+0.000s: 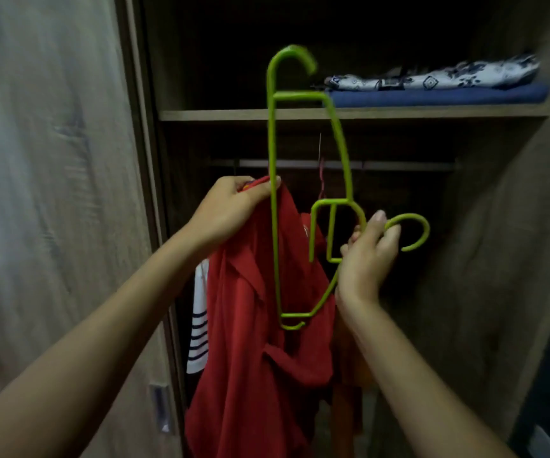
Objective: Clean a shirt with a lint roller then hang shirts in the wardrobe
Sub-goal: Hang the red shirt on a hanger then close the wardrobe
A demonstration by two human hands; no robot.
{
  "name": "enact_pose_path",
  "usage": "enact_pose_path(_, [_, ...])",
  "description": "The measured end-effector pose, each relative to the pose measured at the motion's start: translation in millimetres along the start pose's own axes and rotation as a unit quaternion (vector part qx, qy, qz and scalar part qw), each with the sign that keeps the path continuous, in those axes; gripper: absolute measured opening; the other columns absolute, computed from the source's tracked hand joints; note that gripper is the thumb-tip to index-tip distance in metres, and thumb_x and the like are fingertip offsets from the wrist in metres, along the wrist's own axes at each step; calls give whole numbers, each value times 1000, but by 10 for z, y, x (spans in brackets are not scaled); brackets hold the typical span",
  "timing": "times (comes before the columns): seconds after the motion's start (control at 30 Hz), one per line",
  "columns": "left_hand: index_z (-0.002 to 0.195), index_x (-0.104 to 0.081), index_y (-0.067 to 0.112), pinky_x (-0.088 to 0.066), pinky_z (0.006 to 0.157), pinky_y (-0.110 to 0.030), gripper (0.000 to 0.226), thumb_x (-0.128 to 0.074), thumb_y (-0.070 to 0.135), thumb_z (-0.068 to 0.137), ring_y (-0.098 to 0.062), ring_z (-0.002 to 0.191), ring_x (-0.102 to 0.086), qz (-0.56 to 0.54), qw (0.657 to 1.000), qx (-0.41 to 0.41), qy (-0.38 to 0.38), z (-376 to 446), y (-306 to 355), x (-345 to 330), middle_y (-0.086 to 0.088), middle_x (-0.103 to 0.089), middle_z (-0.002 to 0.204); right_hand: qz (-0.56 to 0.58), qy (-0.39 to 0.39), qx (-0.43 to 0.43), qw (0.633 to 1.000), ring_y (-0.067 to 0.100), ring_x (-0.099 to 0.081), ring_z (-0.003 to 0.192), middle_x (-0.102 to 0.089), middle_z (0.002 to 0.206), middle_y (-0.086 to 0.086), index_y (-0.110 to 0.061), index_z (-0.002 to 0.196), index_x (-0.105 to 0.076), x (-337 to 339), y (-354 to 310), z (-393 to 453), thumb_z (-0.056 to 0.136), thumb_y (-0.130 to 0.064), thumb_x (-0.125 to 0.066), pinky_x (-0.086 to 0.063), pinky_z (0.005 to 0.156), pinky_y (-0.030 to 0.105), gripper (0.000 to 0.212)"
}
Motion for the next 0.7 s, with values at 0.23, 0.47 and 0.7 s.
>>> enact_pose_path(0.23, [83,-71,14,-56,72,-27,30,-56,38,94,-12,67,-69,-143,984,59,90,-131,-209,494,-1,-74,72,-242,-142,173,944,5,-45,44,-44,56,-5,-17,80,-45,240,228,27,103,-27,-37,-32,41,16,26])
enact_pose_path(0.47, [74,-63,15,-42,65,-31,44,-51,53,92,-7,66,-54,110,979,-39,167,-212,-436,618,6,-58,67,-378,-303,191,854,7,-47,42,-49,55,-3,-16,86,-45,224,289,43,101,-23,-43,-31,43,20,16])
enact_pose_path(0.7, [103,-66,23,-51,83,-38,43,-43,58,93,-22,96,-65,292,944,-63,140,-297,-243,331,-4,-71,97,-389,-496,242,737,10,-43,45,-43,54,-6,-24,84,-36,-68,178,-250,101,-24,-45,-31,49,29,19])
Point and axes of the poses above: each hand's wrist, its own z-axis towards the middle knuckle, its own x-axis out of the back of the hand, y = z × x, the point moved 1 cm from there along z, towards the middle knuckle
